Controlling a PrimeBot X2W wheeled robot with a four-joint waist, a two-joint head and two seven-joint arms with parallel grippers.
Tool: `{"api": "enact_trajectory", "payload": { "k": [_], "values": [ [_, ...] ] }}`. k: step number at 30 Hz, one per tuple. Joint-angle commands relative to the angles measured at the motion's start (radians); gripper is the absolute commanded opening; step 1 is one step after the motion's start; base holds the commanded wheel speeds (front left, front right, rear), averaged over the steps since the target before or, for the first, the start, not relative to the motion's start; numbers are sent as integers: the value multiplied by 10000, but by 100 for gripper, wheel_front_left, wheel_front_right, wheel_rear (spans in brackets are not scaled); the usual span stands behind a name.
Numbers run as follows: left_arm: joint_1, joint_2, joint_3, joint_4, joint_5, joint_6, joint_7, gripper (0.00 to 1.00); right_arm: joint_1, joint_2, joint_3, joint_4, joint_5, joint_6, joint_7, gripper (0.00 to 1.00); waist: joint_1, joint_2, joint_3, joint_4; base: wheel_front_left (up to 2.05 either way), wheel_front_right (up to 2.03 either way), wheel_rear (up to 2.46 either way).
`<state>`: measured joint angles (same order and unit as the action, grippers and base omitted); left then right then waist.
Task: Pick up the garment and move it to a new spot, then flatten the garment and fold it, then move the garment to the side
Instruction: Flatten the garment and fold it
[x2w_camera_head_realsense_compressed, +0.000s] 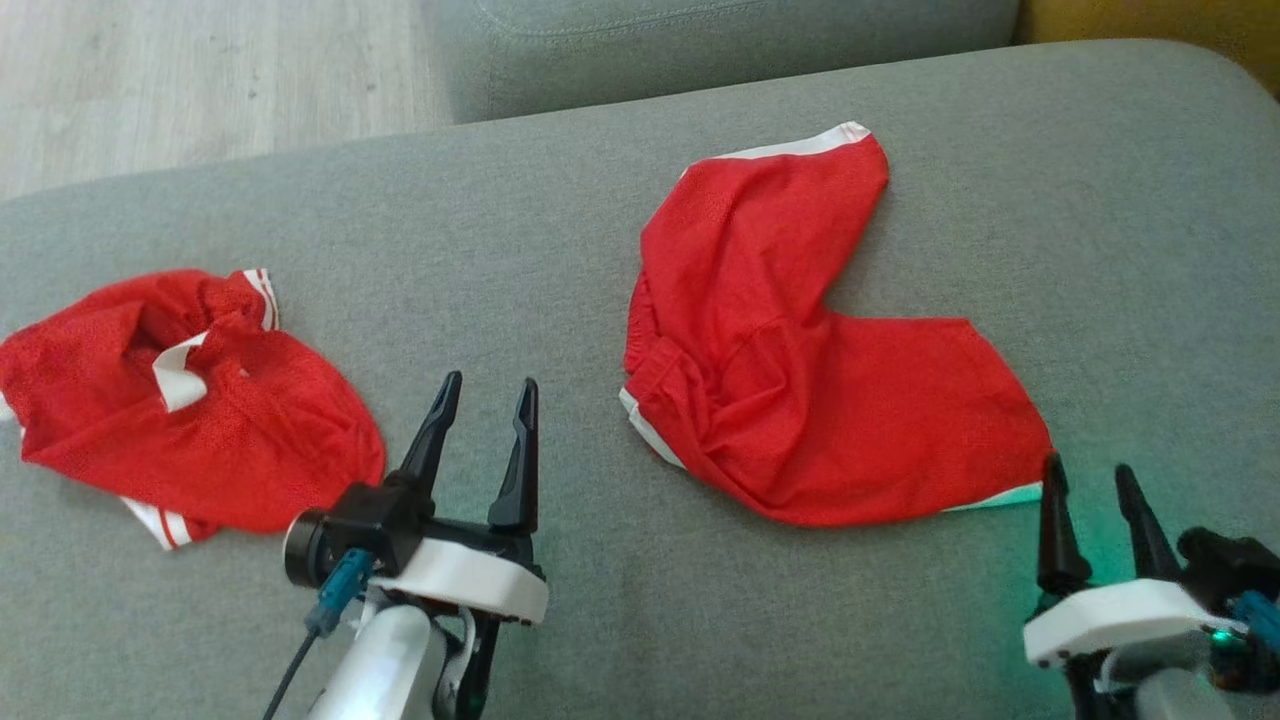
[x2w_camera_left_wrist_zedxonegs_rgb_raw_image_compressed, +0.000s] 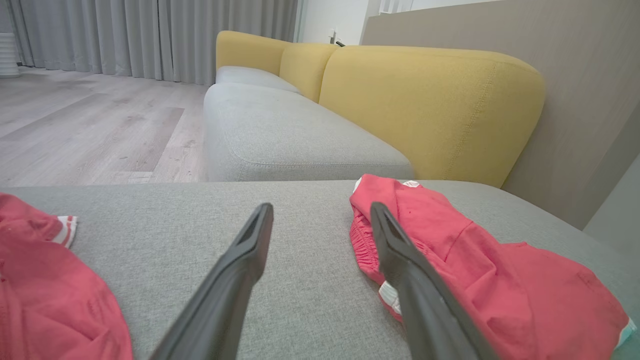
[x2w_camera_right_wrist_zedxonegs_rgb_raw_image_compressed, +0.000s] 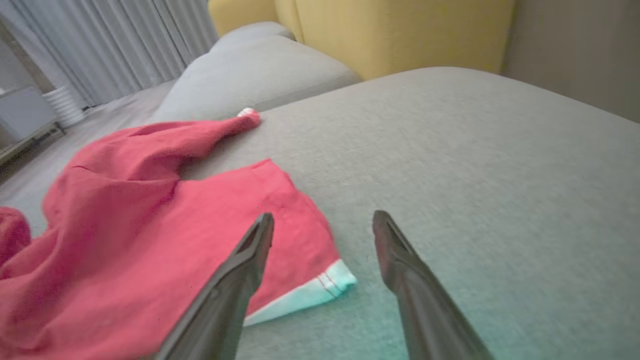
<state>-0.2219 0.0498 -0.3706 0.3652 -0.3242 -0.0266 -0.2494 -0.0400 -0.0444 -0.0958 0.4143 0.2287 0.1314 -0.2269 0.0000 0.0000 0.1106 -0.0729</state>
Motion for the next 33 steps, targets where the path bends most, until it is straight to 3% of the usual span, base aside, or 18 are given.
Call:
{"api": "enact_trajectory", "payload": {
  "k": [1,7,17,18,19,20,33],
  "values": [
    [-240,5,247,-274,110,4,-124,100,-326,-59,-8,-18,-39,-7,57,100,0,0,57,34,0,0,0],
    [-330,5,222,-273,132,10,-124,100,-952,-59,-447,1113,-225,-7,379,100,0,0,263,154,0,0,0],
    [-437,5,250,-280,134,33,-124,100,-1546,-59,-291,2431,-324,-7,553,100,0,0,459,266,0,0,0],
    [-437,5,263,-270,134,36,-124,100,-1578,-59,-263,2511,-306,-7,538,90,0,0,449,257,0,0,0],
    [-436,5,279,-258,134,37,-124,100,-1608,-59,-233,2584,-287,-7,521,38,0,0,437,243,0,0,0],
    [-437,5,296,-245,135,38,-124,100,-1641,-59,-206,2648,-269,-7,508,0,0,0,421,226,0,0,0],
    [-617,51,354,-75,342,-143,-124,100,-1847,-59,-1066,2356,-910,-7,365,0,0,0,315,-145,0,0,0]
  ]
}}
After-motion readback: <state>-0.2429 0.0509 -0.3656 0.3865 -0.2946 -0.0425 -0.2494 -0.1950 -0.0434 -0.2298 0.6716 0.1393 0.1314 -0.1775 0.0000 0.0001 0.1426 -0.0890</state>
